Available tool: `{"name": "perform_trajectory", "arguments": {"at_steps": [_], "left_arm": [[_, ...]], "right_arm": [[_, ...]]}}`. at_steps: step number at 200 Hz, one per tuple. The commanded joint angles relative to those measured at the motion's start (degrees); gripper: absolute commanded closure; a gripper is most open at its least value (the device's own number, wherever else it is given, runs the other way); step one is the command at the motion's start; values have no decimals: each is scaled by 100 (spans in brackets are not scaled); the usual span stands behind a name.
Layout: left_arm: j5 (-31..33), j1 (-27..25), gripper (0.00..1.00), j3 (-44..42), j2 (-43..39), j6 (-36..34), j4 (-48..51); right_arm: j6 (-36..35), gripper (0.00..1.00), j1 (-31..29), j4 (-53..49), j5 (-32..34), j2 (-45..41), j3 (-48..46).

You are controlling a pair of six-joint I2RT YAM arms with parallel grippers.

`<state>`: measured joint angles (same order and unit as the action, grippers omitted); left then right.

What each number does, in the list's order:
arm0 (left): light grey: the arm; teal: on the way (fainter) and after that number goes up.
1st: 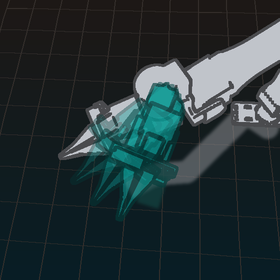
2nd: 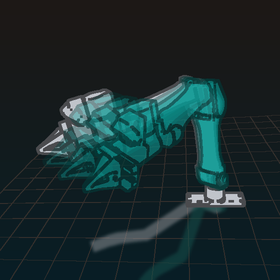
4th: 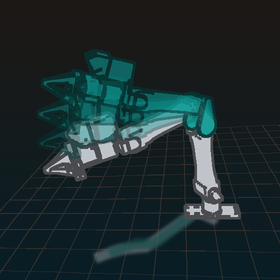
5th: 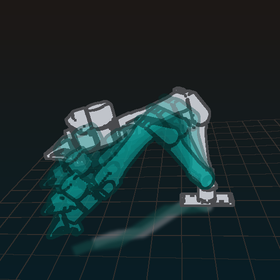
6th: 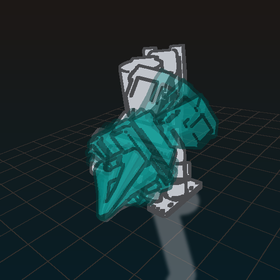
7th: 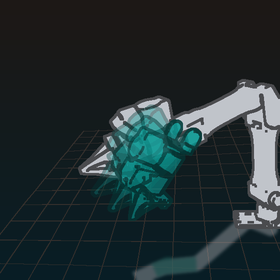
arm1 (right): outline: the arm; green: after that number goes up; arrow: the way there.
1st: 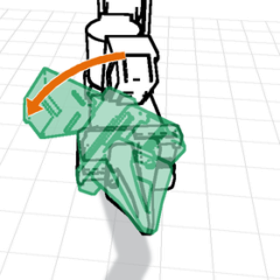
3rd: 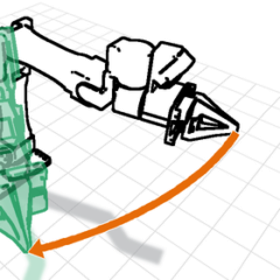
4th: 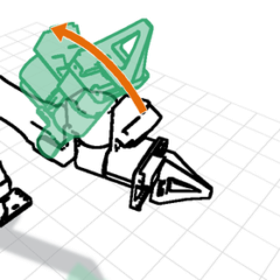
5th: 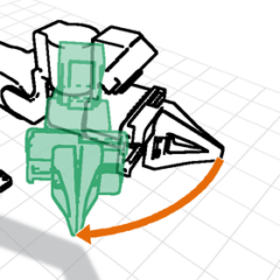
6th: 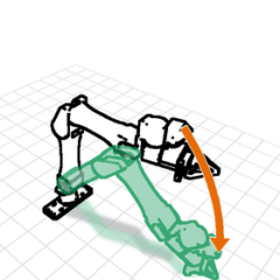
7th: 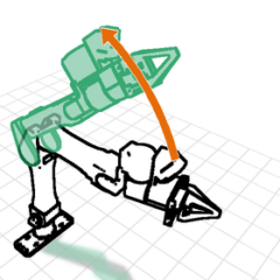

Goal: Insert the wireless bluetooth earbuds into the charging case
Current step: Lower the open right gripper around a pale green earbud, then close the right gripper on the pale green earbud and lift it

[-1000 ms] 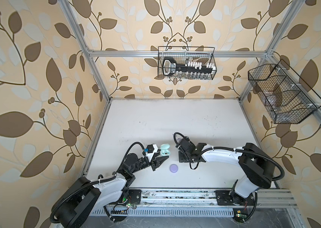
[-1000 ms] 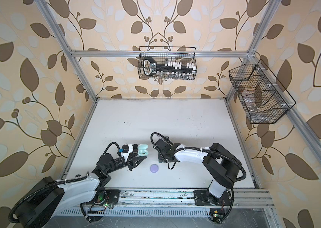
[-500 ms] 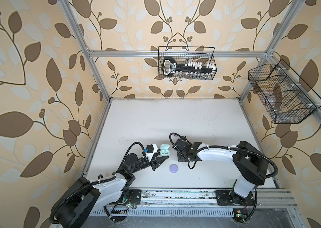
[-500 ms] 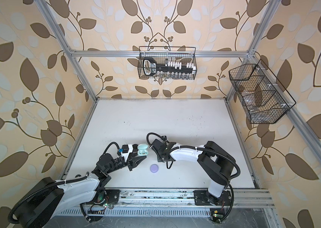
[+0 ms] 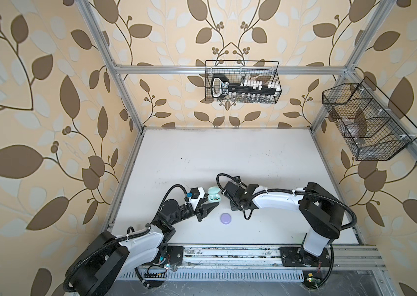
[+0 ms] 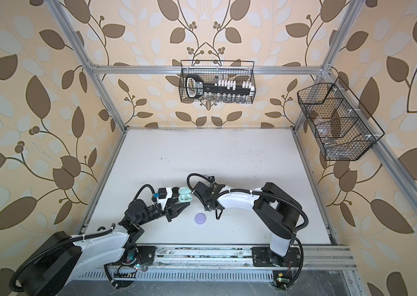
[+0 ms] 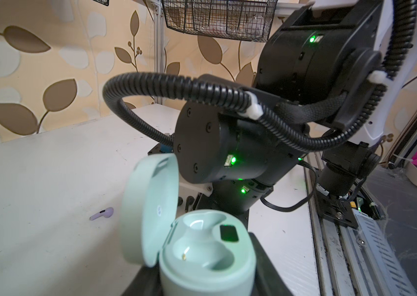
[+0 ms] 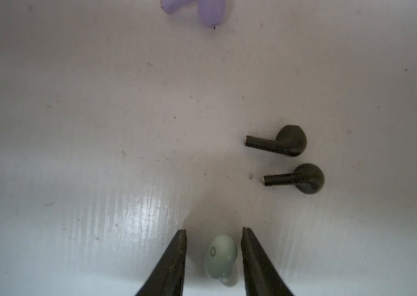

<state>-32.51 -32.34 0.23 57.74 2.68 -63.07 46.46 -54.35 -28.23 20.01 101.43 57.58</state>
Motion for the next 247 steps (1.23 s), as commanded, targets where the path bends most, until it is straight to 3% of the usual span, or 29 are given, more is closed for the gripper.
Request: {"name": "perform_trajectory", "arguments": {"at_steps": [1, 144, 247], "left_arm": [[4, -55, 100, -136, -71, -101, -178], [26, -54, 100, -141, -87, -101, -142], [17, -54, 100, -129, -113, -107, -100]], "right_arm": [[5, 65, 139, 253, -607, 47, -308], [367, 76, 341, 932, -1156, -615, -1109], [368, 72, 487, 1260, -1421, -361, -1164]]}}
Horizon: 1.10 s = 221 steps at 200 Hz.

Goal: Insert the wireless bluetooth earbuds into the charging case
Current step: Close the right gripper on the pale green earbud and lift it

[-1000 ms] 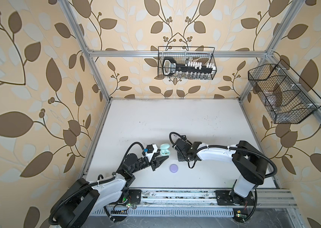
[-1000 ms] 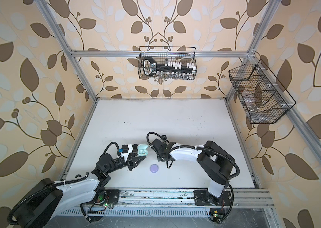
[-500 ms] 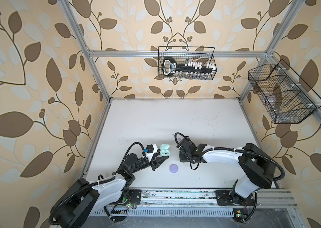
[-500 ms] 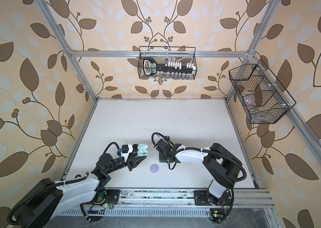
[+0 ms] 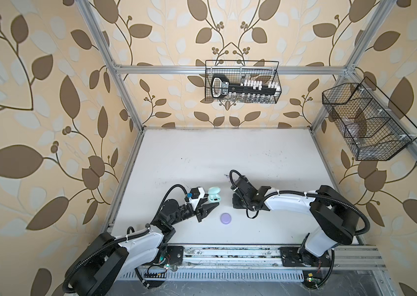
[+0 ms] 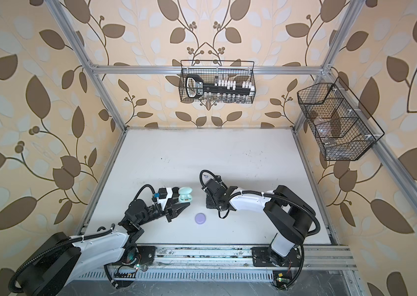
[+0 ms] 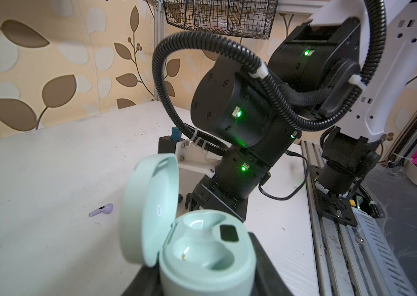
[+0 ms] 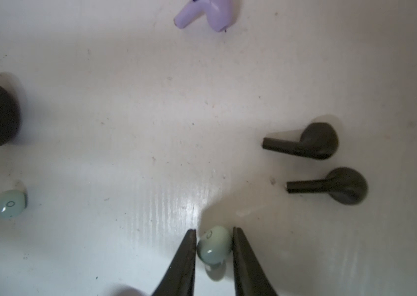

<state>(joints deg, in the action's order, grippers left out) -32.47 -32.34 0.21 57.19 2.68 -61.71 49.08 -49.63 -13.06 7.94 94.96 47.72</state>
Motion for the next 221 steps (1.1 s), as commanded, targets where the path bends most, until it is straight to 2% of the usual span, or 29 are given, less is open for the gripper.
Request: {"name": "perform_trajectory", "arguments": {"at_steps": [1, 61, 135, 221], "left_arm": [[12, -54, 100, -131, -59, -104, -236], [-5, -53, 100, -141, -98, -101, -211], [4, -58, 100, -136, -112, -110, -207], [-14, -54, 100, -142, -129, -102, -196]], "right_arm": [[104, 72, 19, -258, -214, 282, -177], [16, 69, -16, -487, -35, 470, 43], [-26, 76, -44, -739, 93, 691, 228], [40, 77, -216, -1076, 427, 585, 229]]}}
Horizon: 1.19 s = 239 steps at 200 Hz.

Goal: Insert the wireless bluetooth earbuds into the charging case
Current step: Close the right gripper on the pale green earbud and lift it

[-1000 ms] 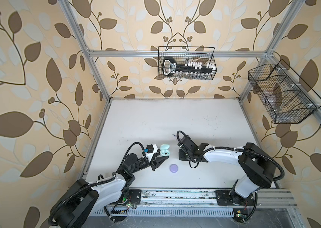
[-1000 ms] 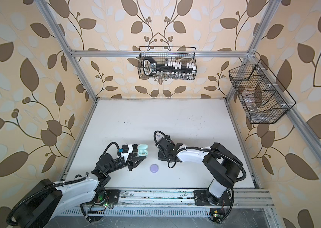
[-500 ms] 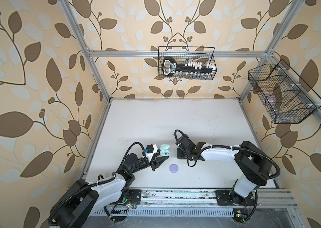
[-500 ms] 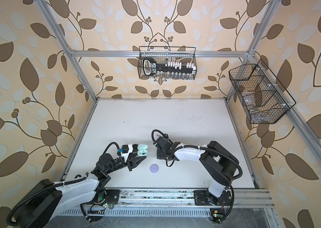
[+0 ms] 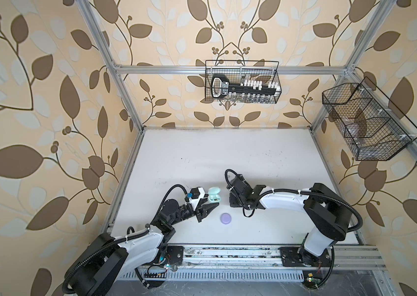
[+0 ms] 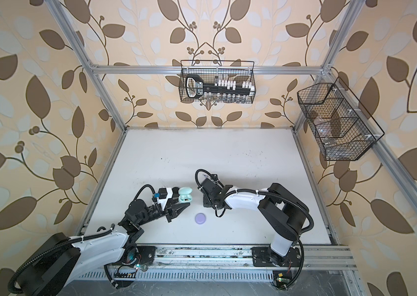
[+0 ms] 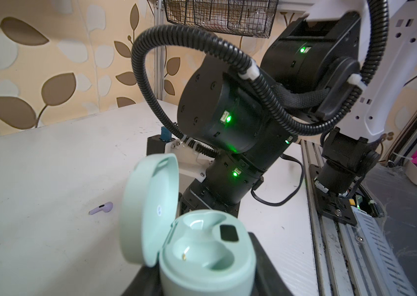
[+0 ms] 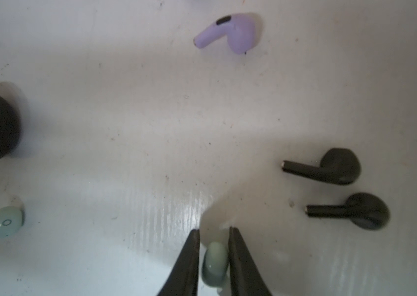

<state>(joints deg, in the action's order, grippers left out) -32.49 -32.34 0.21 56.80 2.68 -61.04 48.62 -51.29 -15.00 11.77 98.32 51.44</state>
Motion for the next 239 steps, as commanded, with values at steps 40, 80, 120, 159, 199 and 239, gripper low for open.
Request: {"name": "perform_trajectory", "arguments": {"at_steps": [40, 80, 120, 159, 199, 239], "left_arm": [[1, -61, 100, -143, -99, -101, -238], [-3, -53, 100, -142, -94, -109, -225], [6, -58, 100, -78, -93, -110, -236], [115, -55, 100, 125, -221, -214, 0], [261, -59, 100, 271, -96, -286, -210], [234, -62, 100, 455, -4, -268, -205]], "right_arm": [[81, 80, -62, -846, 11, 293, -141], [44, 87, -53, -769, -126, 301, -91], [67, 92, 30, -689, -395, -29, -82], [215, 92, 110, -581, -399, -790, -99], [322, 90, 134, 185, -377, -1820, -417], [398, 84, 216, 886, -329, -2881, -873]]}}
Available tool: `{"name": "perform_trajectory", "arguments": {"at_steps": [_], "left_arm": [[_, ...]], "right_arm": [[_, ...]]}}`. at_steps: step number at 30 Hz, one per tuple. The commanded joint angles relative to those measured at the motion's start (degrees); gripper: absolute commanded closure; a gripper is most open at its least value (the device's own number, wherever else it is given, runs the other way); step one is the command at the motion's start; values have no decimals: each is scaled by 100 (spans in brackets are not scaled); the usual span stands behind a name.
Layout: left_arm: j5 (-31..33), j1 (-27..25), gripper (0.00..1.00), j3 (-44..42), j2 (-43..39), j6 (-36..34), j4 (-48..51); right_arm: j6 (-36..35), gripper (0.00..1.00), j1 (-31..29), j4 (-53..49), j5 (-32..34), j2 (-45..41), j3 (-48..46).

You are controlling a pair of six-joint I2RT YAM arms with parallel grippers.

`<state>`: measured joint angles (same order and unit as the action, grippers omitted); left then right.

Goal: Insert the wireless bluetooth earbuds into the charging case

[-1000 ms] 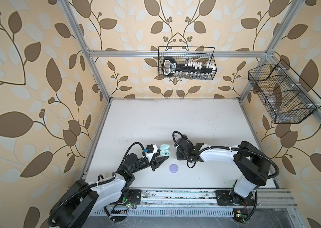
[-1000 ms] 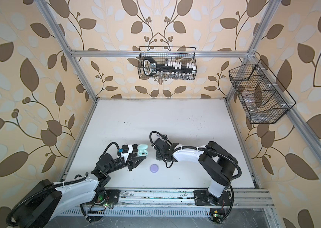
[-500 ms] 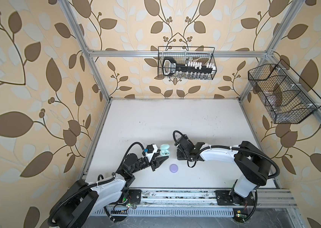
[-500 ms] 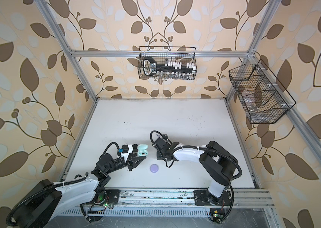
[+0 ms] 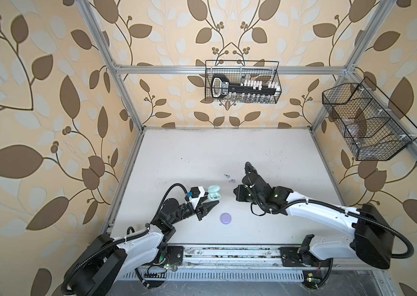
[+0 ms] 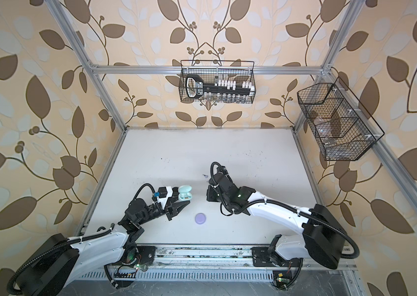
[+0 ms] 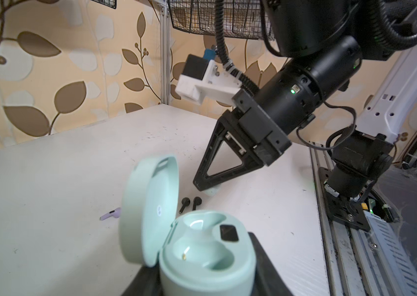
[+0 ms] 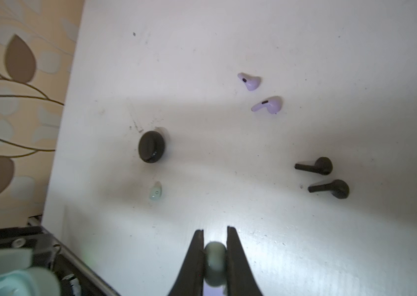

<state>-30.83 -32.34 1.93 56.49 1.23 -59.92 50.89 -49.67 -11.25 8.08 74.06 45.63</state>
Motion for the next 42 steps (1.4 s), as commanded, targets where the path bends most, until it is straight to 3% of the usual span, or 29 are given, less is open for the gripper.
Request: {"name": "perform_trajectory", "arguments": {"at_steps": [1, 10, 17, 23, 27, 30, 32, 36, 40, 42], "left_arm": [[68, -57, 100, 282, 28, -119, -326], [-20, -54, 100, 501, 404, 134, -697], [259, -58, 100, 508, 478, -25, -628], [1196, -45, 100, 578, 204, -357, -376], [1657, -17, 100, 957, 77, -647, 294], [1970, 36, 100, 974, 197, -623, 42], [1907, 78, 100, 868, 196, -494, -140], [1606, 78, 100, 847, -83, -492, 526], [1671, 86, 100, 1051, -551, -469, 1285], [1711, 98, 100, 1090, -692, -412, 1486]], "right_arm": [[173, 84, 54, 527, 43, -481, -300], [158, 80, -127, 638, 235, -1223, -498], [206, 83, -223, 222, 323, -323, -634], [161, 87, -143, 114, 353, 645, -497], [2, 78, -133, -57, 574, 683, -261], [-22, 72, -209, -427, 986, 488, -66], [-34, 62, -318, -629, 1450, 250, -66], [-378, 61, -463, -1509, 2216, 98, 121], [-1073, 63, -329, -1912, 1470, 131, 385], [-1375, 56, -297, -1759, 1094, 56, 364]]}}
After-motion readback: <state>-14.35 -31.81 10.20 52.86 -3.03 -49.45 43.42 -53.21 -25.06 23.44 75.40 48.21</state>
